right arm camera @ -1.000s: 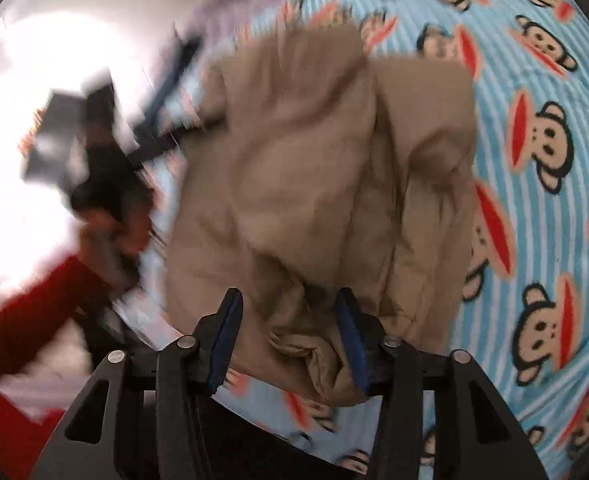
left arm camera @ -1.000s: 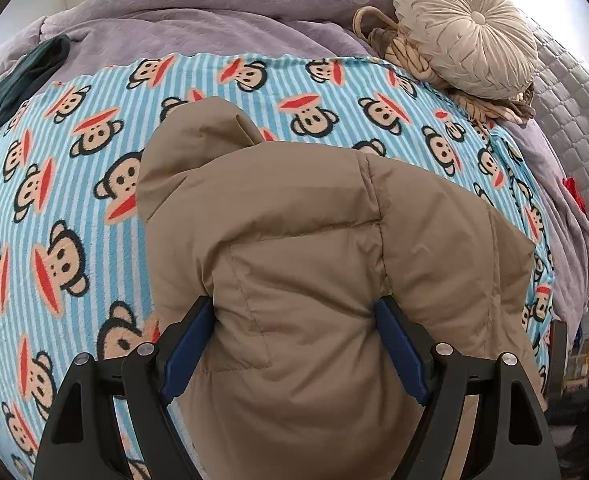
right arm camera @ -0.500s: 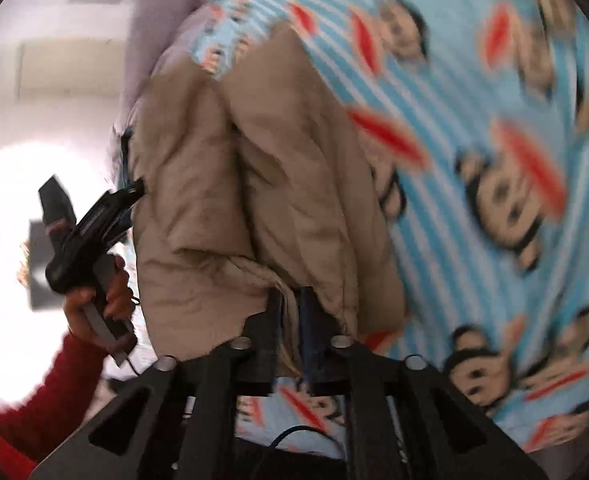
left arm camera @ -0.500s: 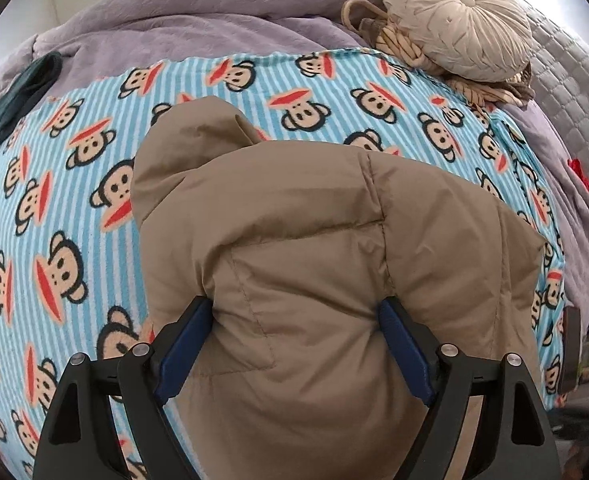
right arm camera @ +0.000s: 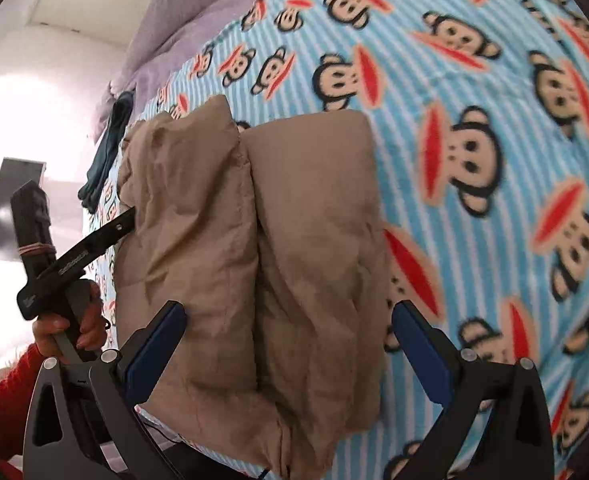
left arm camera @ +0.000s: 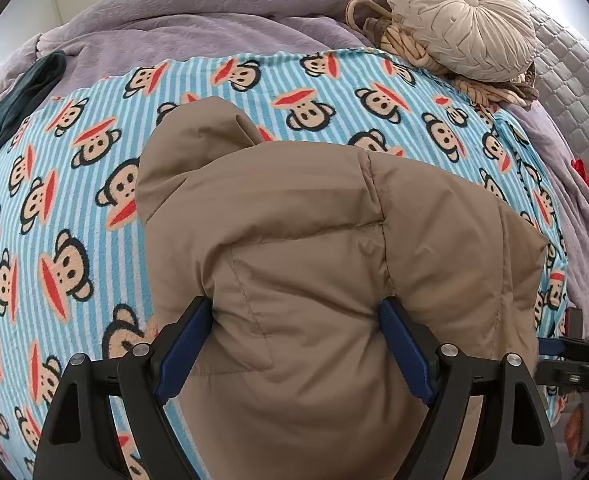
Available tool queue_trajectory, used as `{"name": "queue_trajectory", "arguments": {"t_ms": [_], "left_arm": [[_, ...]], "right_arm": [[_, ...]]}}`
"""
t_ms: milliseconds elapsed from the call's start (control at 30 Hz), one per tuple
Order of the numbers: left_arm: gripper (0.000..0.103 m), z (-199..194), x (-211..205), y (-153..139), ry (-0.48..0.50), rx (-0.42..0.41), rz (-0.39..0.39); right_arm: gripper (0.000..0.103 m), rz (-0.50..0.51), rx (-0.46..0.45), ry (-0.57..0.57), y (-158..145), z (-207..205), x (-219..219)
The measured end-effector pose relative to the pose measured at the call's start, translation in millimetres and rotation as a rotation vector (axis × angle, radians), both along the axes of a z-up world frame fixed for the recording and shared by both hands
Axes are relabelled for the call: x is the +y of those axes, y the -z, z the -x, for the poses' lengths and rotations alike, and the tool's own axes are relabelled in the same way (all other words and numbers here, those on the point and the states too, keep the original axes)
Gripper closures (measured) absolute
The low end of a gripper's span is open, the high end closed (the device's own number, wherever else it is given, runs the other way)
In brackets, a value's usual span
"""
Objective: Fold large clothes
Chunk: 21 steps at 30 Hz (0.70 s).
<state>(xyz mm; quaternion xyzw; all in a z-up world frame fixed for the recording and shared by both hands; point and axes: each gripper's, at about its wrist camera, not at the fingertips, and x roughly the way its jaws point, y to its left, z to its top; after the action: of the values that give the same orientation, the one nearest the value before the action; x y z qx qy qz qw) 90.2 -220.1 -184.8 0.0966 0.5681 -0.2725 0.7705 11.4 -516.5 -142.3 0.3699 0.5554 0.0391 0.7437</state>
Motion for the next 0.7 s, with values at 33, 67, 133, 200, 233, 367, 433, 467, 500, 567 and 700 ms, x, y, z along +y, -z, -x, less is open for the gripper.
{"name": "queue_trajectory", "arguments": {"t_ms": [33, 67, 133, 200, 233, 367, 433, 467, 500, 567, 700], "left_arm": [[0.018, 0, 0, 0, 0.000, 0.001, 0.000], [0.018, 1, 0, 0, 0.001, 0.002, -0.002], [0.018, -1, 3, -4, 0.013, 0.011, -0.016], [0.018, -4, 20, -14, 0.023, 0.037, 0.036], [0.016, -5, 34, -20, 0.017, 0.047, 0.094], [0.000, -15, 94, -13, -0.037, 0.166, 0.227], [0.000, -19, 116, 6, -0.055, 0.277, 0.265], [0.000, -19, 125, 20, -0.066, 0.345, 0.298], [0.000, -19, 130, 34, -0.076, 0.407, 0.325], [0.000, -18, 131, 56, -0.089, 0.502, 0.383], [0.000, -15, 114, 80, -0.099, 0.591, 0.486]], "right_arm": [[0.000, -0.003, 0.023, -0.009, 10, -6, -1], [0.000, -0.007, 0.050, -0.022, 19, -12, 0], [0.000, -0.019, 0.082, -0.041, 34, -22, 2], [0.000, -0.063, 0.099, -0.046, 46, -29, 3], [0.000, -0.077, 0.098, -0.045, 50, -32, 4], [0.000, -0.110, 0.076, -0.042, 58, -35, 5], [0.000, -0.143, 0.067, -0.039, 62, -36, 4], [0.000, -0.160, 0.059, -0.040, 64, -37, 3], [0.000, -0.178, 0.052, -0.045, 67, -38, 4], [0.000, -0.212, 0.044, -0.056, 71, -39, 2], [0.000, -0.290, 0.025, -0.080, 80, -54, 9]]}}
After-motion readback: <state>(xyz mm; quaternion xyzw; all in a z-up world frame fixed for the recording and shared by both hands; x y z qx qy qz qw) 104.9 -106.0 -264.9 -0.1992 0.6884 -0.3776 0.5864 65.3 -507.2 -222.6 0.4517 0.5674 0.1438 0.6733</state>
